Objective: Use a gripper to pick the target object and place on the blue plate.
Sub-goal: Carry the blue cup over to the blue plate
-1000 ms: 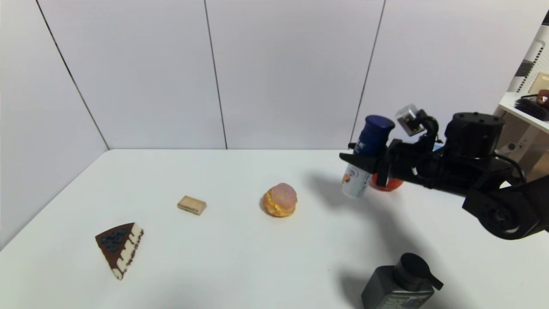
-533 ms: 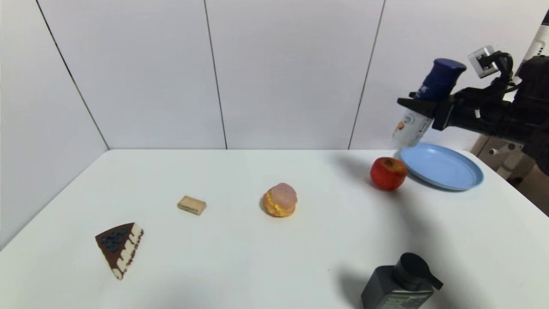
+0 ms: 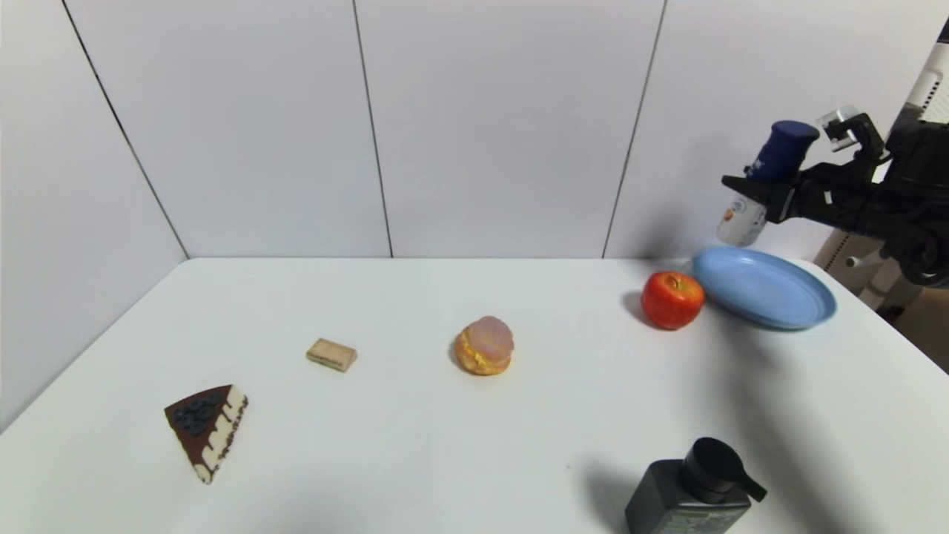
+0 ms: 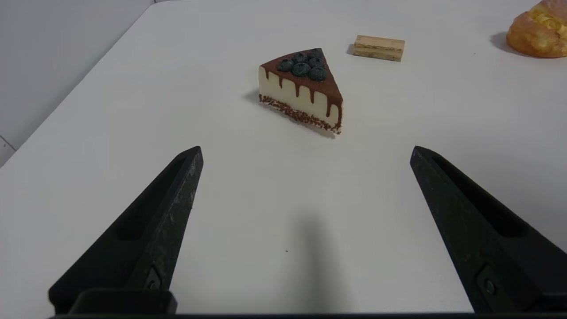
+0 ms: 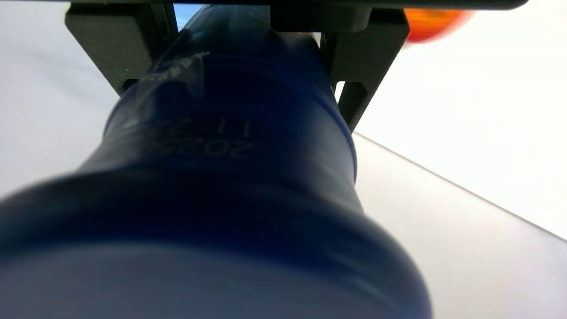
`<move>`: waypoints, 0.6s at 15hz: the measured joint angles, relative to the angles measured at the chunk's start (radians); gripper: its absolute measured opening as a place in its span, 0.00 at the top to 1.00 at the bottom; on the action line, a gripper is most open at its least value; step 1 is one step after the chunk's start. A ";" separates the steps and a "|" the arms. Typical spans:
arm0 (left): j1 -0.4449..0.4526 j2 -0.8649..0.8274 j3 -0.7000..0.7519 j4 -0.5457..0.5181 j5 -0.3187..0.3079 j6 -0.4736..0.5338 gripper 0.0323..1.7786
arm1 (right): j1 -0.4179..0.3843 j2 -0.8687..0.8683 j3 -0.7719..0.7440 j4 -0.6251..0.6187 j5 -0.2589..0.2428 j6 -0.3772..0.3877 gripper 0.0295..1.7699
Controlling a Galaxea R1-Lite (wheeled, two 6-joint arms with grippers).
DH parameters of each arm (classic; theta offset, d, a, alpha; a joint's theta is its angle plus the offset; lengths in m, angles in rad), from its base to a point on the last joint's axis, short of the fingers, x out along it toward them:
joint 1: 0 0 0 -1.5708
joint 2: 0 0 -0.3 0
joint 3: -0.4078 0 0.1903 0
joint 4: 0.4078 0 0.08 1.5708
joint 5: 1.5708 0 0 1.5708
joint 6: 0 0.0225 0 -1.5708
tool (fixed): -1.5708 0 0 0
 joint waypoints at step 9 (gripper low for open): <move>0.000 0.000 0.000 0.000 0.000 0.000 0.05 | -0.065 0.138 -0.043 0.000 -0.003 -0.050 0.55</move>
